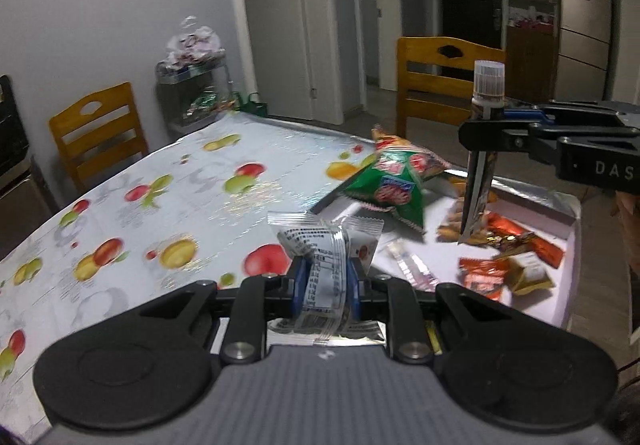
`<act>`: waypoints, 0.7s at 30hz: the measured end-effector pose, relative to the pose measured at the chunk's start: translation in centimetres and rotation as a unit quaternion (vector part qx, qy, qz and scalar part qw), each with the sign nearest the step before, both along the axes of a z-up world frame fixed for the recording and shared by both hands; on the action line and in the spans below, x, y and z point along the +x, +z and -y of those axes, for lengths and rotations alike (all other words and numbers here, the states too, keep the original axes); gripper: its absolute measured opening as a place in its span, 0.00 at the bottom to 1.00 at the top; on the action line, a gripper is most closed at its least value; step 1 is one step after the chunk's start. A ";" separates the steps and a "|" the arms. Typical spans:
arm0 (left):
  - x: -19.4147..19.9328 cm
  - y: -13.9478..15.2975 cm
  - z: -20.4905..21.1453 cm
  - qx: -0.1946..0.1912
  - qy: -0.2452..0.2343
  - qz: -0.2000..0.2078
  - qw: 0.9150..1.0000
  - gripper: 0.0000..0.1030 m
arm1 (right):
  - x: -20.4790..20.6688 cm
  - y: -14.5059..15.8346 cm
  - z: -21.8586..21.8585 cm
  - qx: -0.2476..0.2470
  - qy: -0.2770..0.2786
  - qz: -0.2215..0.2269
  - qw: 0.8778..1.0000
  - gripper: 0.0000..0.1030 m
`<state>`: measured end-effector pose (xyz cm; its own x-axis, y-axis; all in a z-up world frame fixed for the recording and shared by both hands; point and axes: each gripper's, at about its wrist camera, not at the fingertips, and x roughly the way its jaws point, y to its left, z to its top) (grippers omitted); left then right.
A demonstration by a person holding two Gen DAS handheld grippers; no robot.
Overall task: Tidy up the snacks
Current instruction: 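Carry the snack bag and brown tube over the grey tray with both tools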
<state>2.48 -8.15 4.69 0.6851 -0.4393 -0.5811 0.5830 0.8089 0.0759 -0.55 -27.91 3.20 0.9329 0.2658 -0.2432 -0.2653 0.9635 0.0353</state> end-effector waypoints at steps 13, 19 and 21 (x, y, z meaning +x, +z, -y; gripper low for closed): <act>2.5 -1.1 7.7 -0.013 -0.066 -0.023 0.997 0.16 | 0.3 -2.2 4.8 0.020 -0.042 -0.052 0.998 0.23; 3.8 -2.8 10.1 -0.023 -0.061 -0.046 0.997 0.16 | 2.6 -3.6 5.4 0.037 -0.030 -0.110 0.993 0.23; 4.4 -3.5 10.6 -0.025 -0.052 -0.055 0.997 0.16 | 3.8 -4.0 5.2 0.044 -0.024 -0.133 0.990 0.23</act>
<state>6.86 -18.76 1.17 0.5674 -0.5344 -0.6264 0.6663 0.7450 -0.0320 3.25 -33.09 -0.81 0.8512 0.2544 -0.4591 -0.1897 0.9646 0.1830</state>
